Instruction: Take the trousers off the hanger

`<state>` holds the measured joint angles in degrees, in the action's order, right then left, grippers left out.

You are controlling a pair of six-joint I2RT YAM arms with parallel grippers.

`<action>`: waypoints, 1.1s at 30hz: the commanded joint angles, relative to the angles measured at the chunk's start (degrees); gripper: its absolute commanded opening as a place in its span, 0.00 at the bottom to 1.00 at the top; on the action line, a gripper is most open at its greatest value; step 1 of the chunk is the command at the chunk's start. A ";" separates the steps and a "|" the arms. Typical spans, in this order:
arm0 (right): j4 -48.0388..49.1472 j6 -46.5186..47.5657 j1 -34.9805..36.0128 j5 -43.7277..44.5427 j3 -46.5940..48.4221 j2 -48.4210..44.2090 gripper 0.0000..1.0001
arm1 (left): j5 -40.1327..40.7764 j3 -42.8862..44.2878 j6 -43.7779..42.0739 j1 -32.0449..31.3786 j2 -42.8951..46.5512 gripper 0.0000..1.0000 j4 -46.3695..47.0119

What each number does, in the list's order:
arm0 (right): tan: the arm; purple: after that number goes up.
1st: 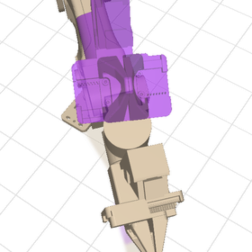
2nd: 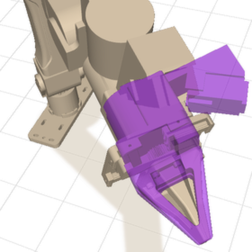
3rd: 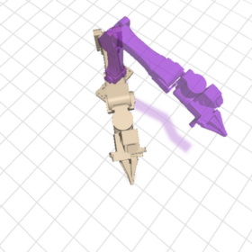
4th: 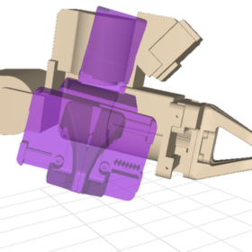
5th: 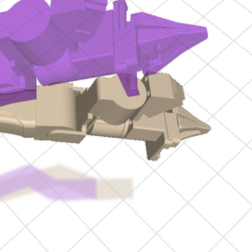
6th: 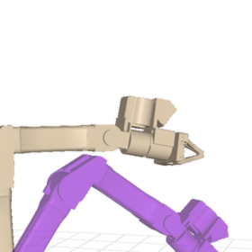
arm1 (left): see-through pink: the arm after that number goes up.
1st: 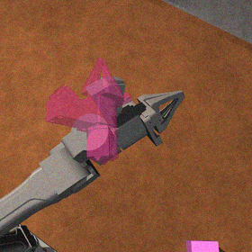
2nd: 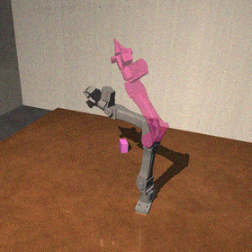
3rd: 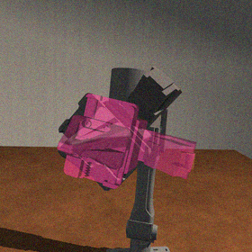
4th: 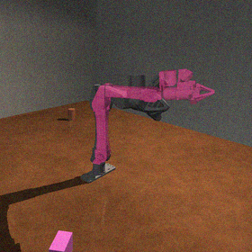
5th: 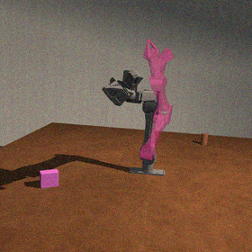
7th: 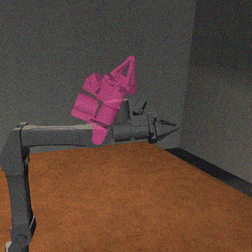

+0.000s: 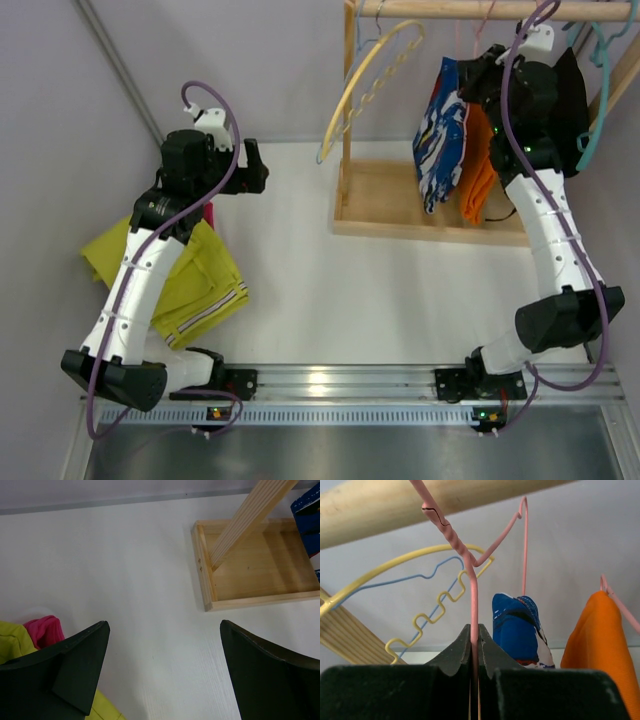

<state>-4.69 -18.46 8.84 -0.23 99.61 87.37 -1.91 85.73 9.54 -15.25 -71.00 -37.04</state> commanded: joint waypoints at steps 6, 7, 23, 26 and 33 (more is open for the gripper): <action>7.24 -3.78 0.21 -1.62 5.24 -6.51 0.00 | -0.81 -1.09 0.48 0.22 2.62 0.98 6.01; 6.72 -4.04 0.21 -1.70 4.81 -6.86 0.00 | -0.99 -1.36 0.04 0.22 2.88 0.98 6.36; -1.02 -11.68 0.21 -6.45 -8.99 -16.70 0.00 | -10.28 -17.16 -7.42 0.13 15.35 0.98 20.16; -1.29 -14.31 0.21 -8.03 -11.62 -18.89 0.00 | -13.90 -22.51 -10.23 -0.40 19.04 0.98 21.65; -4.01 -18.45 0.21 -7.68 -13.48 -22.86 0.00 | -14.43 -32.47 -21.56 -5.05 25.30 0.97 23.85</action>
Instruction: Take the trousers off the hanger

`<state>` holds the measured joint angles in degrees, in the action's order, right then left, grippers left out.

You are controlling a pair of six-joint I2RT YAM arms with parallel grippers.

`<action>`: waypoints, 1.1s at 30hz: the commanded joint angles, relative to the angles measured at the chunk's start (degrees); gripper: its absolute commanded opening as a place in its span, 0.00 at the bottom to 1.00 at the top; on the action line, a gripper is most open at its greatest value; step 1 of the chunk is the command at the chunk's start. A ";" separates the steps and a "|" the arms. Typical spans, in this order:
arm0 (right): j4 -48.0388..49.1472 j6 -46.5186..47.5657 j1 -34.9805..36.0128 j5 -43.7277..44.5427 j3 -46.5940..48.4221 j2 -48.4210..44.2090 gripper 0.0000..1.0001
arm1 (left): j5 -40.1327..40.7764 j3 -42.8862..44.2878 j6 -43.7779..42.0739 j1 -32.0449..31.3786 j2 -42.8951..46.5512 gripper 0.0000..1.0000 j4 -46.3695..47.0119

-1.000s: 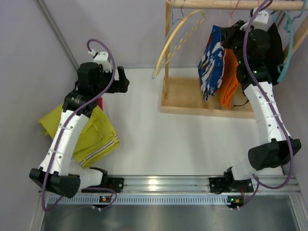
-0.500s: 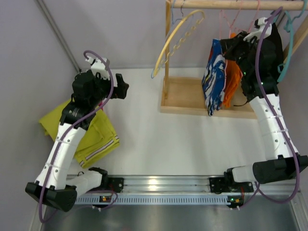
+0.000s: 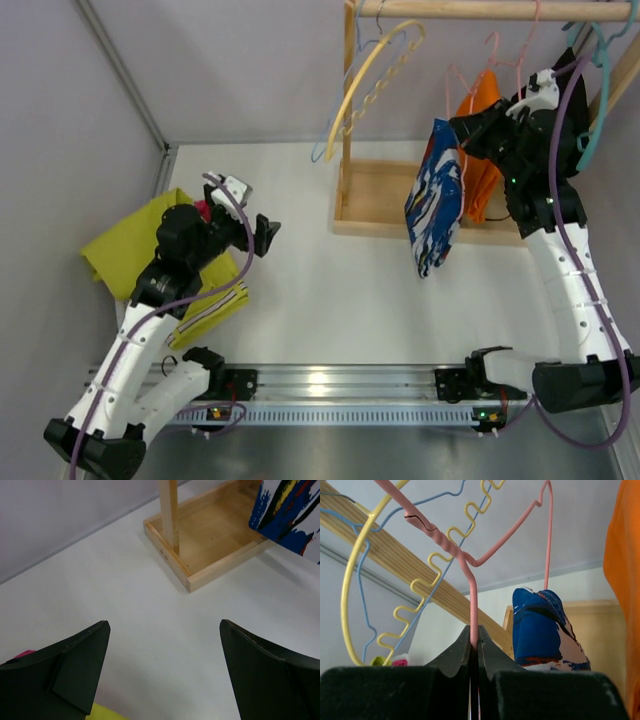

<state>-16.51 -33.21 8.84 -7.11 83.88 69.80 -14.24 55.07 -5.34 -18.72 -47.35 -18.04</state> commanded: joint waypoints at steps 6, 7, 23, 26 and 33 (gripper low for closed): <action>4.66 -9.41 0.30 -1.94 0.50 -7.57 0.00 | 1.22 -5.85 -12.14 -12.20 2.44 0.96 7.39; 4.13 -10.37 0.21 -1.16 -0.02 -8.18 0.00 | 2.54 -6.63 -12.15 -16.92 1.31 0.96 8.45; -1.68 -13.46 0.30 2.10 3.40 -9.42 0.00 | 26.89 -2.26 -5.13 -52.29 -24.00 0.93 38.59; -2.29 -13.81 0.48 3.24 3.40 -9.33 0.00 | 26.72 1.09 1.19 -52.91 -29.28 0.88 40.88; -3.09 -15.39 0.56 3.16 3.75 -9.33 0.00 | 31.29 4.08 2.62 -53.70 -36.93 0.80 45.46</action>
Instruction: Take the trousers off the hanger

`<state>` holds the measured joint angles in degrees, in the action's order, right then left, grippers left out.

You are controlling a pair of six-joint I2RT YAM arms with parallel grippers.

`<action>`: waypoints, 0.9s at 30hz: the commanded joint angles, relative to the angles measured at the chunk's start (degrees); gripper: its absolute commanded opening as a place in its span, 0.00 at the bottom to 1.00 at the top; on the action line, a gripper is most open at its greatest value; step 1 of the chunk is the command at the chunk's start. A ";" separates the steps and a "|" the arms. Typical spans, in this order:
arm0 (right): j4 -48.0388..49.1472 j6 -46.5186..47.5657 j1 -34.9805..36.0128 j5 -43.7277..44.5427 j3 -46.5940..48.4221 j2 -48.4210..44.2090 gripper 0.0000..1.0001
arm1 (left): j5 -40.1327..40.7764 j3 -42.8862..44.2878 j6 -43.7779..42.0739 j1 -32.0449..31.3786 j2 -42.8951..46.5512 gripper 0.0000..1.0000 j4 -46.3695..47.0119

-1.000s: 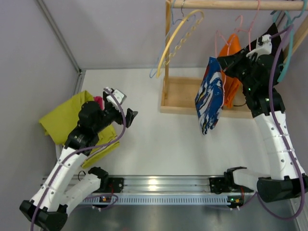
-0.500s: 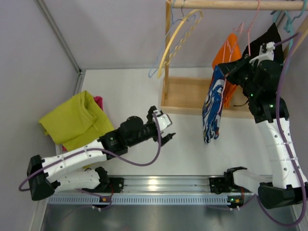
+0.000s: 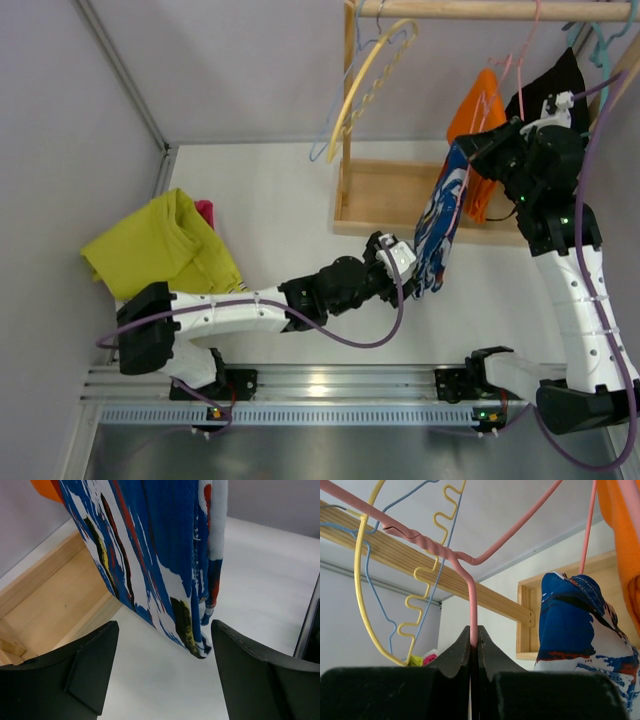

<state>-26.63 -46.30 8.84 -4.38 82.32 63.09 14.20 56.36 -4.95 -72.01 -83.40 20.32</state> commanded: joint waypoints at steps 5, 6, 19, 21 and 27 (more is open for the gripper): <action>7.12 -2.83 0.48 0.25 6.53 -2.27 0.00 | 2.15 3.32 3.28 -0.50 -3.35 0.79 8.16; 7.29 -2.83 0.48 0.16 6.79 -2.18 0.00 | 1.98 3.41 3.37 -0.50 -4.31 0.79 8.51; 7.03 -3.18 0.56 0.25 7.50 -2.53 0.00 | 7.95 4.72 4.25 -0.33 -10.38 0.76 10.70; 6.95 -3.35 0.56 -0.01 7.68 -2.53 0.00 | 8.56 5.77 4.34 0.02 -11.69 0.75 10.88; 6.42 -2.65 0.56 -0.28 8.12 -2.71 0.00 | 9.89 7.71 4.69 2.48 -13.99 0.72 10.80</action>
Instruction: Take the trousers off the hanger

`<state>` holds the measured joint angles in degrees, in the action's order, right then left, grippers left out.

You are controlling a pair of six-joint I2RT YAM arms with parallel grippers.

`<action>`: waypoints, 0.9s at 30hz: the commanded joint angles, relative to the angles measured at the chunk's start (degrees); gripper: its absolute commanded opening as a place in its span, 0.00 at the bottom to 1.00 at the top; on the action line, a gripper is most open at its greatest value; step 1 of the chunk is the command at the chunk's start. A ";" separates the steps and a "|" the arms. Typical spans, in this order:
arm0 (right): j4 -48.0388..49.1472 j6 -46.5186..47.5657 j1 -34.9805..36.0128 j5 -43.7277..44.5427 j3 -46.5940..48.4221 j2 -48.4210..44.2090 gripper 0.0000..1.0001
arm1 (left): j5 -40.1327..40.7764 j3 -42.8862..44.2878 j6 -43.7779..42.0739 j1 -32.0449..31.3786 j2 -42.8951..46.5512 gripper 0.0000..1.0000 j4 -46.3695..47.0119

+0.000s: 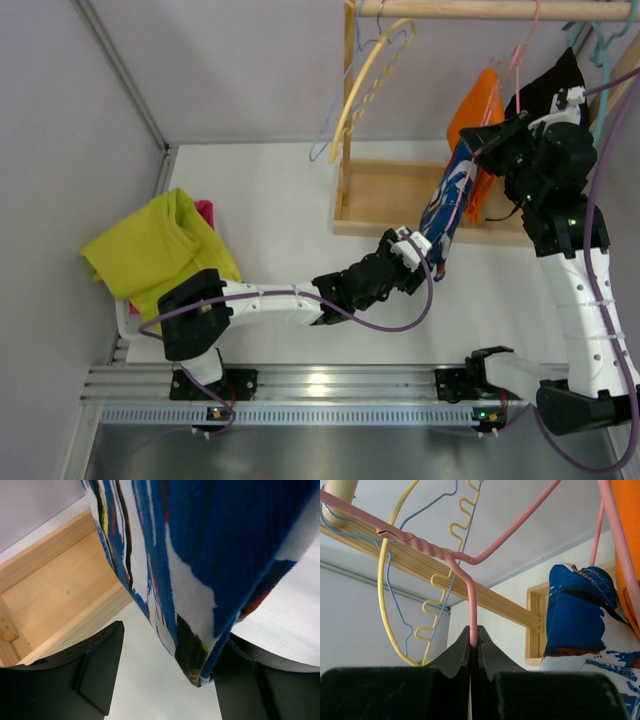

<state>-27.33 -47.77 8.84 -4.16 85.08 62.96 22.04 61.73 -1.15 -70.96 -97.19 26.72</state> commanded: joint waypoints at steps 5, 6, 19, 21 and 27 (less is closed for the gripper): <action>7.73 -1.01 0.48 -1.11 5.27 -2.49 0.00 | 2.21 1.29 -0.52 1.88 0.94 0.70 4.39; 7.91 -1.01 0.56 -1.46 5.19 -2.23 0.00 | 2.22 1.11 -0.96 1.88 1.12 0.70 4.39; 8.00 -0.57 0.48 -2.08 5.27 -2.05 0.00 | 2.83 -3.90 -2.98 2.14 4.90 0.72 4.48; 8.00 -0.66 0.48 -2.16 5.36 -1.87 0.00 | 2.83 -4.08 -2.98 2.40 5.08 0.73 4.48; 8.26 -2.06 0.39 -3.30 4.57 -1.88 0.00 | 3.09 -2.15 -3.68 3.55 4.46 0.73 6.49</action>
<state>-27.16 -47.88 8.84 -5.80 85.32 62.89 23.73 58.17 -3.62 -68.23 -94.72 27.55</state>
